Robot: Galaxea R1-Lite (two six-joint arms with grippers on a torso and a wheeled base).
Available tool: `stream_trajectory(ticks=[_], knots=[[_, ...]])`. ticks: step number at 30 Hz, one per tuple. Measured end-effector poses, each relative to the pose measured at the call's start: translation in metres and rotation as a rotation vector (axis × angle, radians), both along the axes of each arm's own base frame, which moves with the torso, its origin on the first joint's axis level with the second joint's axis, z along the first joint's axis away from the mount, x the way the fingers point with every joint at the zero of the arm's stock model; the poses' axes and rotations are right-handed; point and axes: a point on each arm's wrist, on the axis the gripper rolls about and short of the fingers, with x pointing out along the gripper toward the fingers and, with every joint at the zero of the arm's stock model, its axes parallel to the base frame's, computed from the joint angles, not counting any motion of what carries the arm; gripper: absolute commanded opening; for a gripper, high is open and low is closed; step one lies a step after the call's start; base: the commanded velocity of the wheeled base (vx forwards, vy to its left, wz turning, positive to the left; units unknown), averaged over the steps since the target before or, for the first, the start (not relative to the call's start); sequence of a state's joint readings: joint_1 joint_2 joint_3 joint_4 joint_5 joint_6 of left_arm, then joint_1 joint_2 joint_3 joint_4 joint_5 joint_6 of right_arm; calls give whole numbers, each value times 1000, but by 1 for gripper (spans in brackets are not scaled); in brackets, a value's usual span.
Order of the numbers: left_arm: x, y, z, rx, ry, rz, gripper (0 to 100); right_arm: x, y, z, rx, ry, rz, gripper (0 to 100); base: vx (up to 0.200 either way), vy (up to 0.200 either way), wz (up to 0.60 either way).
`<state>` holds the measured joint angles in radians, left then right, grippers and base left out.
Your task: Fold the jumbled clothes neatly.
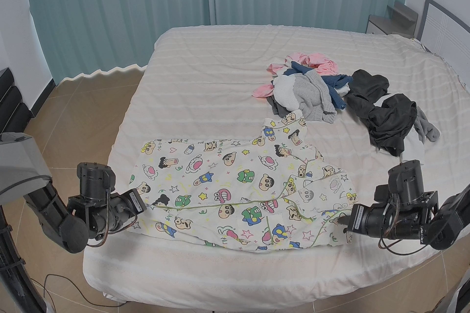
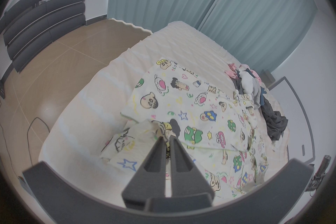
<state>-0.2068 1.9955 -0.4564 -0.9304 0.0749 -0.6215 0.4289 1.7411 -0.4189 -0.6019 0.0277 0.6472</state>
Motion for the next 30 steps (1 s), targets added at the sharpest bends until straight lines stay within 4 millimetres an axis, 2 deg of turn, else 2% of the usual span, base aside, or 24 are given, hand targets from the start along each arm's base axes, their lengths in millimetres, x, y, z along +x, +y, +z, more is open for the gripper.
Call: stream_trajectory(ticks=[6, 14, 30], knots=[[26, 1, -5, -5, -24, 23, 0, 32, 5, -5, 2, -11, -29, 0, 0, 0, 0], [49, 5, -17, -7, -30, 47, 0, 61, 12, -13, 16, -47, -46, 0, 0, 0, 0], [69, 10, -24, -61, -43, 106, 0, 91, 7, -34, 69, -186, -100, 0, 0, 0, 0]])
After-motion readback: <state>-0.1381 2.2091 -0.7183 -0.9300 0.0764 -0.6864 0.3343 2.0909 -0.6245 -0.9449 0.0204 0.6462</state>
